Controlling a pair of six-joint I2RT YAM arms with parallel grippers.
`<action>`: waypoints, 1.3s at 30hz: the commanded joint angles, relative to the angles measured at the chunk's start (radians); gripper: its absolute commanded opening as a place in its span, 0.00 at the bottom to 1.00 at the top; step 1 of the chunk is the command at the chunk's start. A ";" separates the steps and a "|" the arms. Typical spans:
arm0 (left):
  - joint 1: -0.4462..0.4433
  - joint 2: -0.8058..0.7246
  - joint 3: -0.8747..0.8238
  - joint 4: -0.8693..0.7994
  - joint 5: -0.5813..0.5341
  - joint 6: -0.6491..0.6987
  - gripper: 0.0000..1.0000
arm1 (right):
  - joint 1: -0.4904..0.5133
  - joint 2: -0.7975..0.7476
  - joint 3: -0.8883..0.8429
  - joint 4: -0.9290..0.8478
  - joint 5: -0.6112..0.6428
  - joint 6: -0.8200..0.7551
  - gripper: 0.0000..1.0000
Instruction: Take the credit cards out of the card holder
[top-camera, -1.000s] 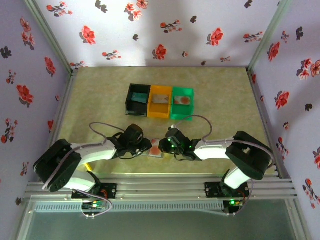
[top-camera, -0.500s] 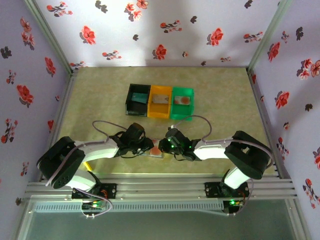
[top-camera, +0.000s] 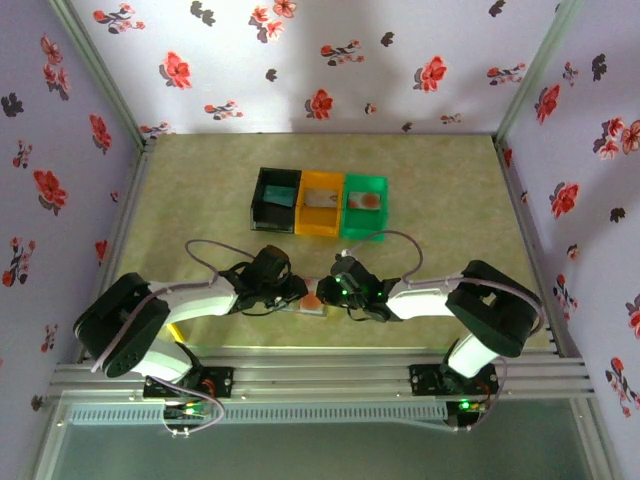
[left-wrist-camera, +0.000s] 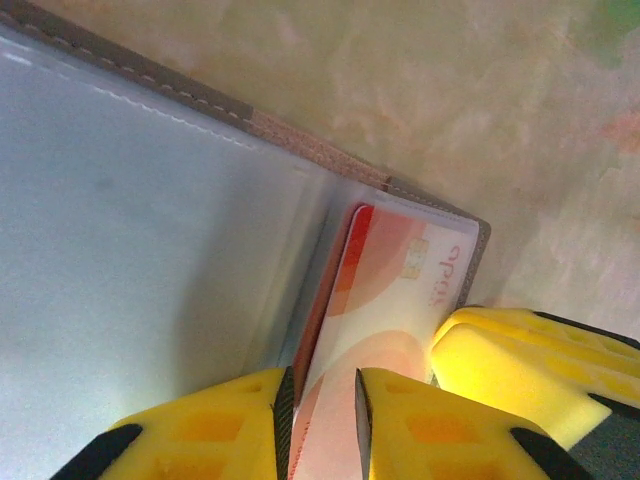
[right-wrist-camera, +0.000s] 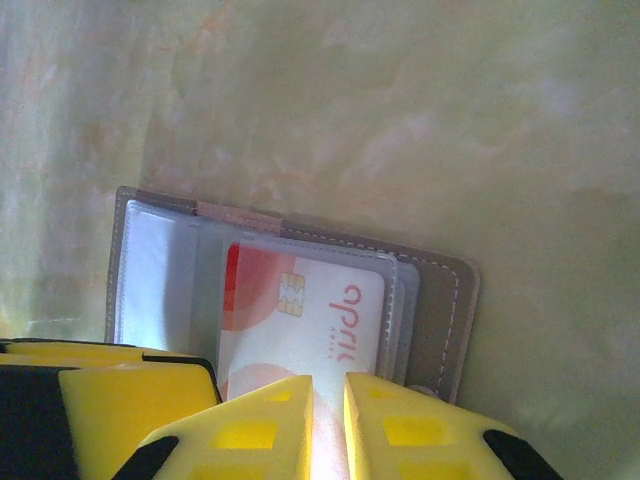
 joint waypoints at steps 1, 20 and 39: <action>-0.010 -0.011 0.018 0.013 0.013 0.026 0.27 | -0.001 0.036 -0.017 -0.019 -0.007 0.019 0.18; -0.010 -0.073 -0.048 0.195 0.039 0.011 0.24 | -0.002 0.075 -0.027 0.026 -0.024 0.037 0.16; -0.011 -0.124 -0.106 0.305 0.033 -0.002 0.16 | -0.001 0.086 -0.022 0.039 -0.038 0.045 0.16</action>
